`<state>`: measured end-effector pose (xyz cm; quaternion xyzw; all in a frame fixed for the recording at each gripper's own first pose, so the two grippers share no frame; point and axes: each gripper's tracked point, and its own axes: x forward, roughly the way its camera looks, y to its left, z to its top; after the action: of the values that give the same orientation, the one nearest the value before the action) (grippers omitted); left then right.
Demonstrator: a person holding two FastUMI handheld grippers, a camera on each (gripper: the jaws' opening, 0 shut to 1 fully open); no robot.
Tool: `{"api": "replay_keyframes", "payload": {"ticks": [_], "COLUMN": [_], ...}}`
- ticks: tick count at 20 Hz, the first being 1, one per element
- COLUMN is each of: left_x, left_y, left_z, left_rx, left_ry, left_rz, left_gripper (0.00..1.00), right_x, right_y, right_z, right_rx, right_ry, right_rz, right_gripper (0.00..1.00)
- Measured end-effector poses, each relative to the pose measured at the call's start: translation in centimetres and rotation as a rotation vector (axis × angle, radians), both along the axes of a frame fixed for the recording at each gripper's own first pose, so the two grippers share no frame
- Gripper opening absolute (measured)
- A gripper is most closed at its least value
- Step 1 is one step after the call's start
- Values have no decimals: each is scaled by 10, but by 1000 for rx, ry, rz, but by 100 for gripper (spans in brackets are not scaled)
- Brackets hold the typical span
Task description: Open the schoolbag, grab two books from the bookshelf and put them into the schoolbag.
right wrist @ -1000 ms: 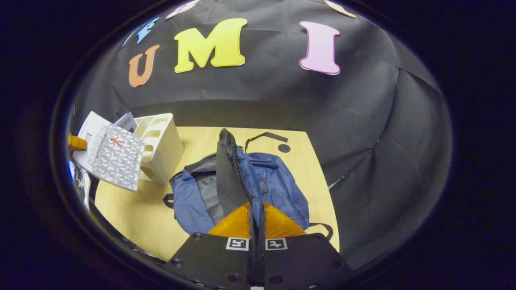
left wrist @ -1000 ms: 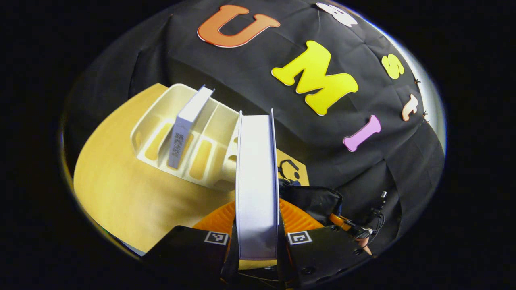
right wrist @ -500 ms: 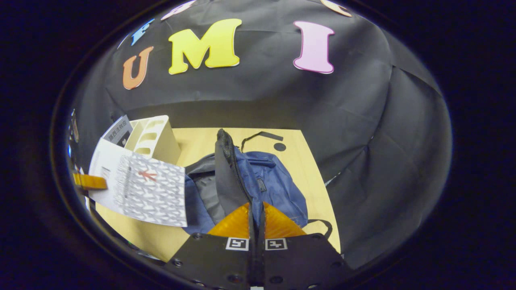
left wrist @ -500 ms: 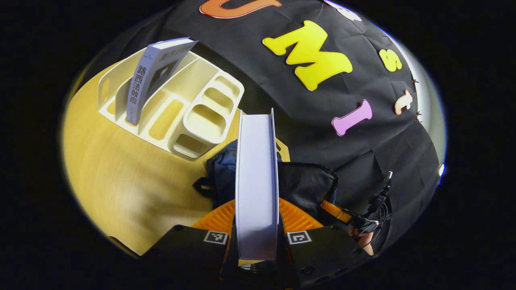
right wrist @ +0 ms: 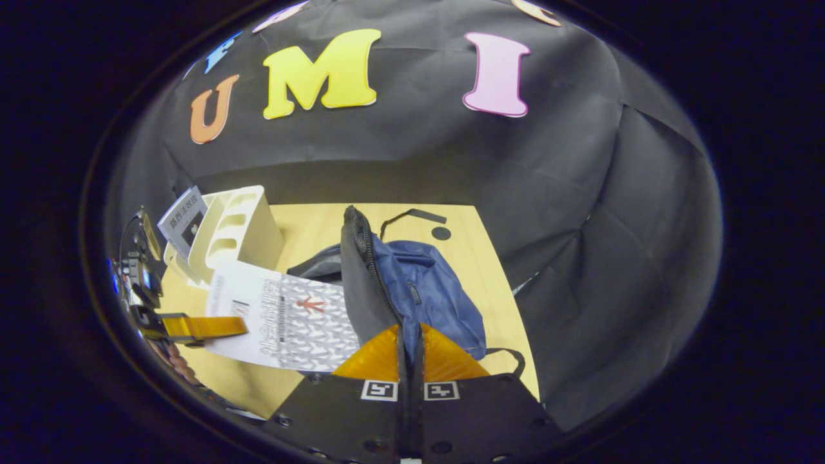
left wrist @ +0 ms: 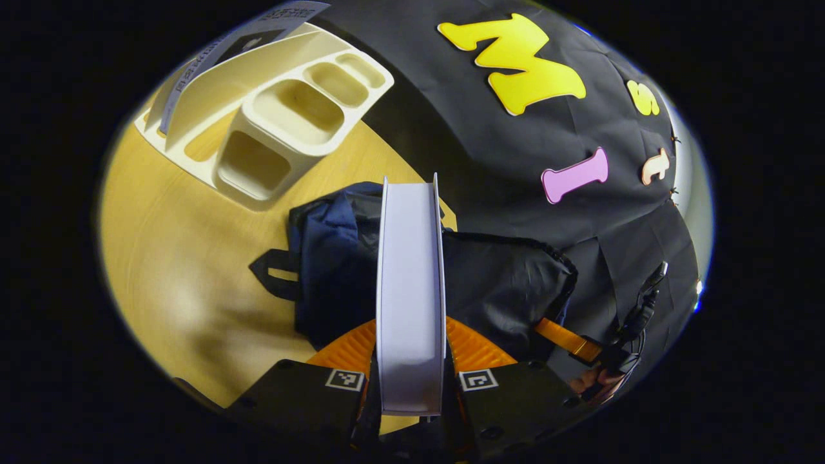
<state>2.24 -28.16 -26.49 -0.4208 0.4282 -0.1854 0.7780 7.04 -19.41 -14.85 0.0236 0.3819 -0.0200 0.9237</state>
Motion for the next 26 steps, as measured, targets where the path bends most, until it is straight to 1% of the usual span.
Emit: {"api": "replay_keyframes", "payload": {"ticks": [2, 5, 6, 7, 9, 10, 11, 13, 16, 19, 21, 22, 23, 24, 25, 26], "left_x": [6, 14, 17, 20, 28, 31, 35, 39, 37, 38, 36, 36, 34, 33, 29, 25], "left_y": [-14, -35, -40, -46, -62, -67, -72, -78, -89, -95, -94, -92, -90, -87, -83, -77], "left_z": [-7, -13, -17, -20, -27, -30, -34, -41, -55, -60, -67, -74, -79, -83, -89, -96], "left_rx": [-39, -66, -70, -76, -88, -99, -112, -144, -200, -187, -146, -114, -85, -55, -13, 35], "left_ry": [2, -9, -14, -18, -22, -17, -11, 14, 84, 92, 123, 146, 164, 181, 199, 220], "left_rz": [4, 5, 1, -1, -12, -10, -8, -1, 5, -8, -25, -29, -38, -44, -55, -70], "left_gripper": [39, 39, 39, 39, 39, 37, 40, 40, 40, 41, 47, 52, 56, 64, 66, 75], "right_x": [0, 1, 2, 2, 3, 4, 6, 8, 8, 8, 6, 6, 5, 5, 4, 4], "right_y": [-1, 0, 1, 1, 3, 4, 5, 8, 13, 12, 11, 11, 11, 11, 11, 11], "right_z": [3, 5, 6, 5, 4, 5, 6, 6, 4, 4, 2, 1, 0, -2, -4, -5], "right_rx": [0, 11, 15, 15, 14, 14, 12, 12, 19, 15, 16, 19, 22, 24, 29, 34], "right_ry": [-1, 2, 2, 2, 2, -1, -2, -7, -1, -1, 1, 3, 5, 8, 10, 11], "right_rz": [-7, -13, -14, -13, -7, -5, -1, 7, 16, 20, 19, 18, 17, 14, 12, 9], "right_gripper": [0, 0, 3, 0, 0, 0, 0, 0, 0, 0, 0, 0, 0, 0, 0, 0]}}
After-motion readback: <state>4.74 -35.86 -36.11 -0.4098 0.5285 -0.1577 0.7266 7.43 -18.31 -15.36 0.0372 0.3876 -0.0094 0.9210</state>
